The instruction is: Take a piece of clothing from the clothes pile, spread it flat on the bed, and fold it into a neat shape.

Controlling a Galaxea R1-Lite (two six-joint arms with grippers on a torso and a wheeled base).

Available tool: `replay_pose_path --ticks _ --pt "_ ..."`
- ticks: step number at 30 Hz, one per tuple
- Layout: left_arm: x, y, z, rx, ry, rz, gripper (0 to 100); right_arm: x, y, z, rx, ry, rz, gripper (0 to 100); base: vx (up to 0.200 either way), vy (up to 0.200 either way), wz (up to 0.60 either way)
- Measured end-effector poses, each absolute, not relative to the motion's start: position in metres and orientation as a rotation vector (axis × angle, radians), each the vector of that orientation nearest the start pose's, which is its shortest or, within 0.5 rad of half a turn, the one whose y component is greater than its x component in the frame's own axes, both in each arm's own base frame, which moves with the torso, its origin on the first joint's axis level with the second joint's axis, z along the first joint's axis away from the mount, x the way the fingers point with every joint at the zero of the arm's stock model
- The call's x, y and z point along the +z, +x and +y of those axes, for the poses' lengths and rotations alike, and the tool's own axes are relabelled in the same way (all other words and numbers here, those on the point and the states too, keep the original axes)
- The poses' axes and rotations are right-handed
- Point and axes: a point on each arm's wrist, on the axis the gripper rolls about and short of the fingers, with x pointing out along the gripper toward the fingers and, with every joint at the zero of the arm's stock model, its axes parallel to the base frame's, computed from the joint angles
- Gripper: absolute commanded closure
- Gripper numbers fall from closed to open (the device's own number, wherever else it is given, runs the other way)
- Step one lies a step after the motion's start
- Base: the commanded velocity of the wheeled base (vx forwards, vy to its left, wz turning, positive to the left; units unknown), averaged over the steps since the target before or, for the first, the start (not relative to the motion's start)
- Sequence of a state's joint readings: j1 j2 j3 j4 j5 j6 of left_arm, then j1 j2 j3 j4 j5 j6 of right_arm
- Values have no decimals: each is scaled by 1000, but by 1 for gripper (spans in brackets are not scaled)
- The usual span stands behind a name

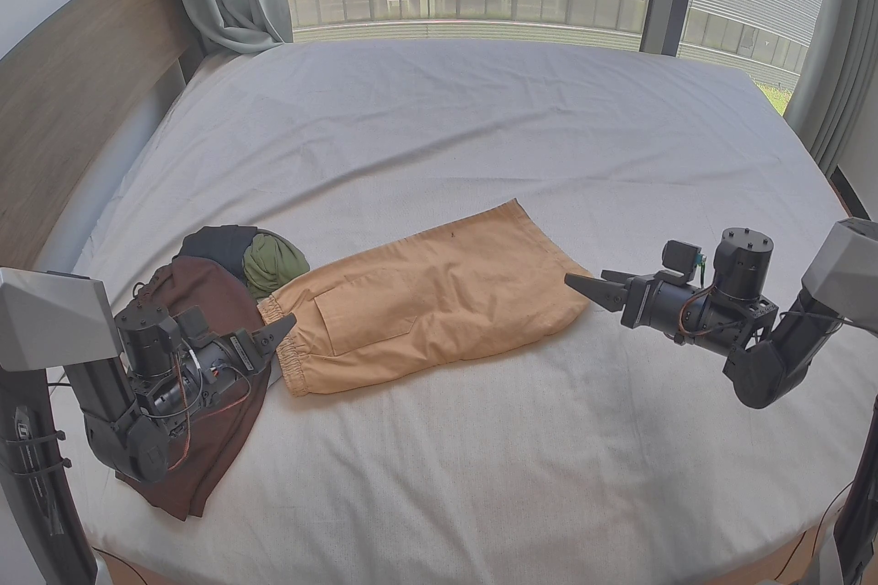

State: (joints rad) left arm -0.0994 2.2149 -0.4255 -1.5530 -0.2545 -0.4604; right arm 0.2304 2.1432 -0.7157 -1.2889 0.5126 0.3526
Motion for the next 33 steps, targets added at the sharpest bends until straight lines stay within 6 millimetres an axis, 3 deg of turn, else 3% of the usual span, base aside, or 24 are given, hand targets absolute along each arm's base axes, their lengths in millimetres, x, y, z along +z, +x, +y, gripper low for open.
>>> replay_pose_path --ticks 13,33 --pt "20 310 -35 -282 -445 346 0 20 359 95 678 428 350 0 0 0 0" --pt "18 311 -32 -272 -444 350 0 -15 382 102 630 527 406 0 0 0 0"
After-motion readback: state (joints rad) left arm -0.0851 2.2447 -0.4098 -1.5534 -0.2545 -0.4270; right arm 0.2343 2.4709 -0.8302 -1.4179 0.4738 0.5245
